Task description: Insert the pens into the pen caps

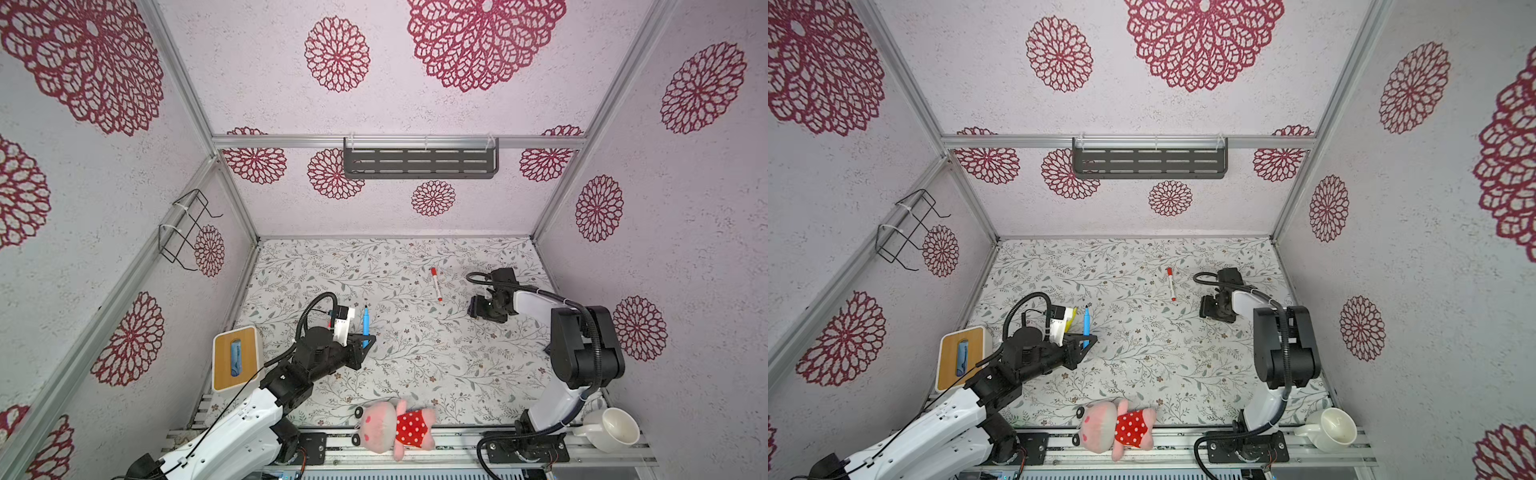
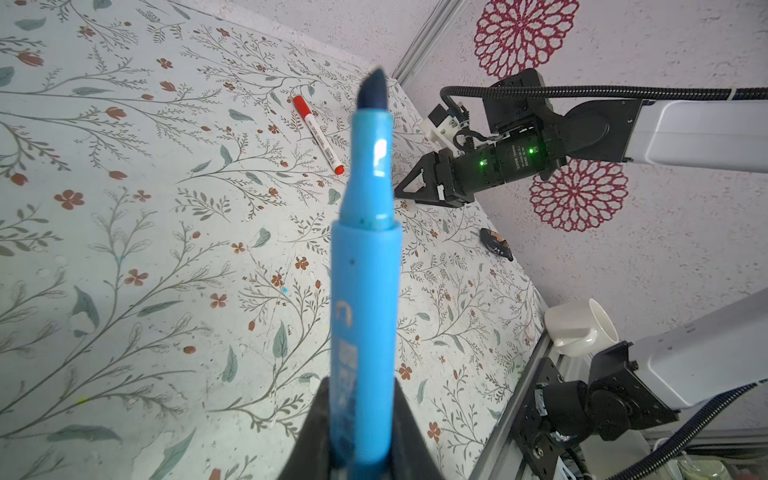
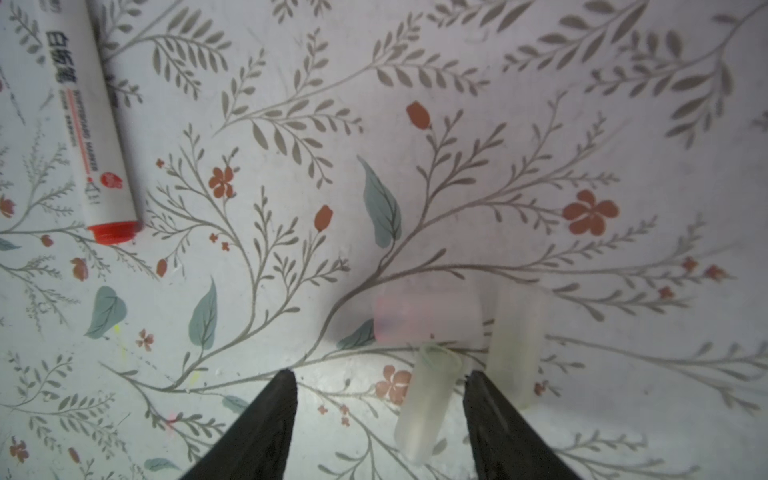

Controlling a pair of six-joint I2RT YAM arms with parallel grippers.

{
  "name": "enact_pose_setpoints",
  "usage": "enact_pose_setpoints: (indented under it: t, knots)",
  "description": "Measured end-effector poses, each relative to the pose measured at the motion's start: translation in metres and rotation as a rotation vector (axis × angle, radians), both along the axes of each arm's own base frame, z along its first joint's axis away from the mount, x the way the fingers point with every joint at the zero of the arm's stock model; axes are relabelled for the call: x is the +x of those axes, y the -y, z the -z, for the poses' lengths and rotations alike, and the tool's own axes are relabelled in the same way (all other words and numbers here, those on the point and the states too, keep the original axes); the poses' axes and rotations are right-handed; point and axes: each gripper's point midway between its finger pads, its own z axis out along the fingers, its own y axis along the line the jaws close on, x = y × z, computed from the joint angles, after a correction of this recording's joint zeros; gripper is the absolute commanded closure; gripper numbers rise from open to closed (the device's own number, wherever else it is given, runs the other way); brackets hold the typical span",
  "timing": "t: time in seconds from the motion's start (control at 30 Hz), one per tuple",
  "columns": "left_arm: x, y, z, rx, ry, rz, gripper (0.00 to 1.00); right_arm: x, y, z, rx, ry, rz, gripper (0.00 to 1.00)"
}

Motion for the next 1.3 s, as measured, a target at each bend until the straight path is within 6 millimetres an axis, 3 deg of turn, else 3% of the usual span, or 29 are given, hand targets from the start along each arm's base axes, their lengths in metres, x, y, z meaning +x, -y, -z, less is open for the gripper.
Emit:
enact_pose_setpoints:
  t: [0.67,1.13,1.3]
  knots:
    - [0.0,-0.002,-0.001,0.0,0.006,-0.009,1.0,-0.006,0.009,0.003,-0.078,-0.019,0.024,0.62]
    - [0.0,-0.007,-0.008,-0.01,0.025,-0.024,1.0,-0.013,-0.007,0.007,-0.145,-0.03,-0.057,0.82]
    - [-0.001,-0.007,-0.008,-0.007,0.022,-0.024,1.0,-0.013,-0.014,0.006,-0.177,-0.029,-0.089,0.84]
